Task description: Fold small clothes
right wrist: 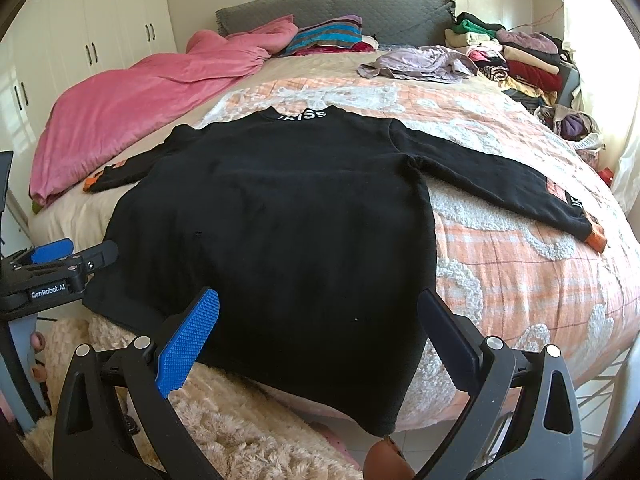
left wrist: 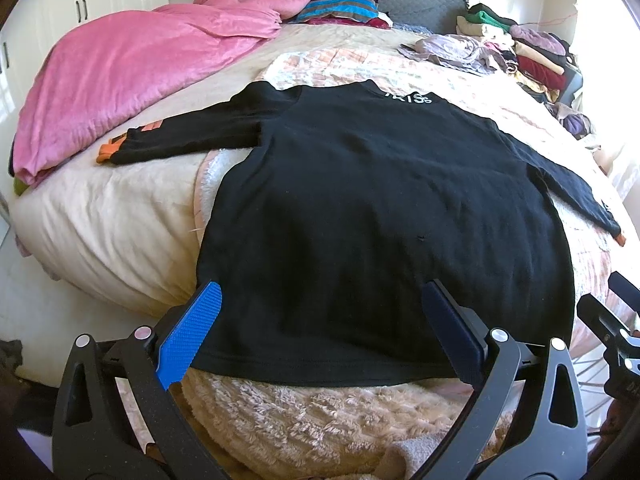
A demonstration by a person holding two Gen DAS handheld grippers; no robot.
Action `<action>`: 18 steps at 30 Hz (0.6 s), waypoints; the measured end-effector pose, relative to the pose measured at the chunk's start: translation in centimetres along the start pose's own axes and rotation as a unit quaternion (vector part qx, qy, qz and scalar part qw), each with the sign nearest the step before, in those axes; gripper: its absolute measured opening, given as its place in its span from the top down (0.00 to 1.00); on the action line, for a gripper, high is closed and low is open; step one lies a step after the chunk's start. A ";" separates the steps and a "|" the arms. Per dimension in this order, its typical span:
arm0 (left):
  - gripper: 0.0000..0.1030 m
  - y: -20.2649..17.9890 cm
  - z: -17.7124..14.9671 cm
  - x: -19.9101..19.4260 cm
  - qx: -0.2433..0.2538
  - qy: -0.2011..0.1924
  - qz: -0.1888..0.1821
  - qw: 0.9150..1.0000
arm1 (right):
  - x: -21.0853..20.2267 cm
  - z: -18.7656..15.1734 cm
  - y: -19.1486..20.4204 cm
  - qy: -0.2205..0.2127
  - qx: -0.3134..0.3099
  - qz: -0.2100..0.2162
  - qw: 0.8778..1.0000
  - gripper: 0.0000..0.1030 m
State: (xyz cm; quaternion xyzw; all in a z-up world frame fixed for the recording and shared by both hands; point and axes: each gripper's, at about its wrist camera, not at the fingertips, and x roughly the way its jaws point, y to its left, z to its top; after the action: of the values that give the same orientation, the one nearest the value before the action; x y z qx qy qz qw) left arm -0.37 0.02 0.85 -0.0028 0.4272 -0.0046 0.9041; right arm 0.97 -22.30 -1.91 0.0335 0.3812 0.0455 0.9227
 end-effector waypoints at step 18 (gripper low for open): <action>0.08 -0.1 0.0 0.1 0.002 -0.001 0.001 1.000 | 0.1 0.2 0.0 -0.001 -0.001 -0.002 1.000 0.04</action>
State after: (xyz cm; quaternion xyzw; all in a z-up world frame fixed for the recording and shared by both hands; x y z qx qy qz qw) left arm -0.34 -0.10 0.74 -0.0003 0.4263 -0.0044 0.9046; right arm 1.15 -22.29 -1.82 0.0317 0.3806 0.0442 0.9231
